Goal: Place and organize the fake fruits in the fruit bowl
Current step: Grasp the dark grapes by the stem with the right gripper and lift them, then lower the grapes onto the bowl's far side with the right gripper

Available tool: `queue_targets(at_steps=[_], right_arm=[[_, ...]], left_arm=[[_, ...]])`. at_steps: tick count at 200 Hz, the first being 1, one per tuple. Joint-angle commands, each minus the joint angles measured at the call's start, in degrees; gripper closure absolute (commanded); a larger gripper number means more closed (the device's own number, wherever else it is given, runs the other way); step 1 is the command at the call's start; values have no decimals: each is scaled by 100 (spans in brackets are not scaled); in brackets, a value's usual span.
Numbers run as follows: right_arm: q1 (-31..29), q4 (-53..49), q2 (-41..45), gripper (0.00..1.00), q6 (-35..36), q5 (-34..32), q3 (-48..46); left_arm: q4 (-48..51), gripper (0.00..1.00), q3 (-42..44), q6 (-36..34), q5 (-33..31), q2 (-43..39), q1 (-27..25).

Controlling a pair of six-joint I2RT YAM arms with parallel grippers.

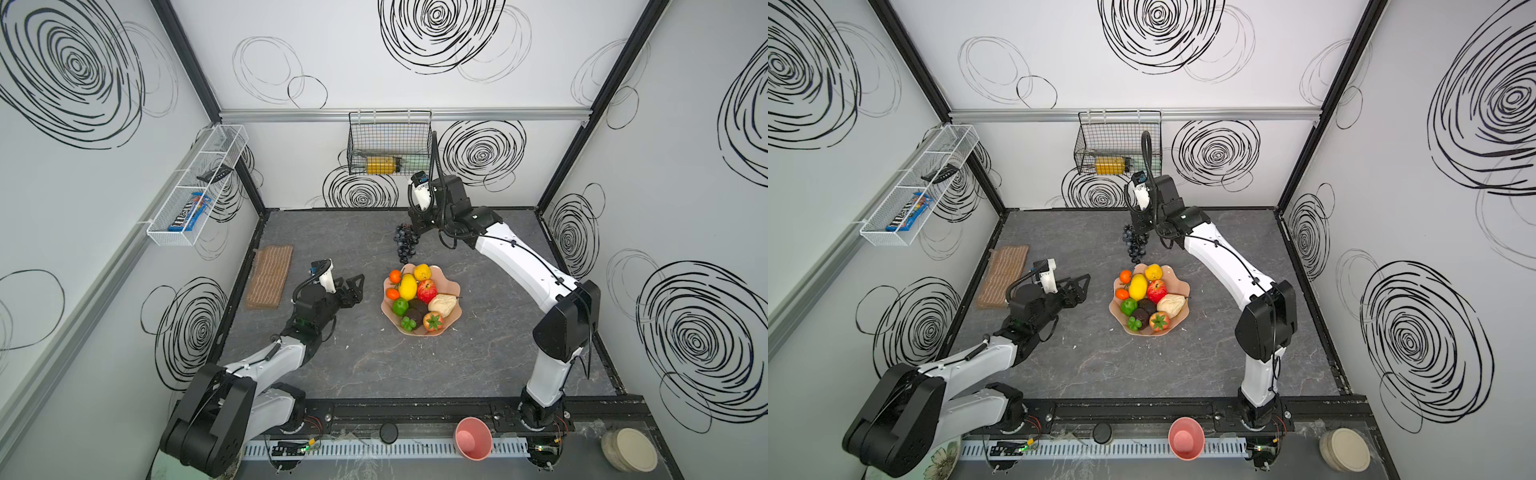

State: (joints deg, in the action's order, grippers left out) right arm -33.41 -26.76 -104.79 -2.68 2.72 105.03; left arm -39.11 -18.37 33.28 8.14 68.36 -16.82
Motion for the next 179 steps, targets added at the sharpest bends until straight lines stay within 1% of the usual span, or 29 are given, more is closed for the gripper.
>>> queue_targets(at_steps=[1,19,53,119,179], right_arm=[[10,-166,251,100,87,-172,283],[44,-285,384,100,28,-326,316],[192,-433,788,100,-100,-393,122],[405,-307,1806,100,-274,-395,-997],[414,-149,2353,100,-368,-305,-1914]], left_arm=[[-395,13,-237,58,308,128,-45],[-404,13,-273,39,350,189,-71],[-414,14,-312,30,421,272,-108],[-418,14,-344,26,432,341,-157],[-424,14,-335,23,416,336,-163]])
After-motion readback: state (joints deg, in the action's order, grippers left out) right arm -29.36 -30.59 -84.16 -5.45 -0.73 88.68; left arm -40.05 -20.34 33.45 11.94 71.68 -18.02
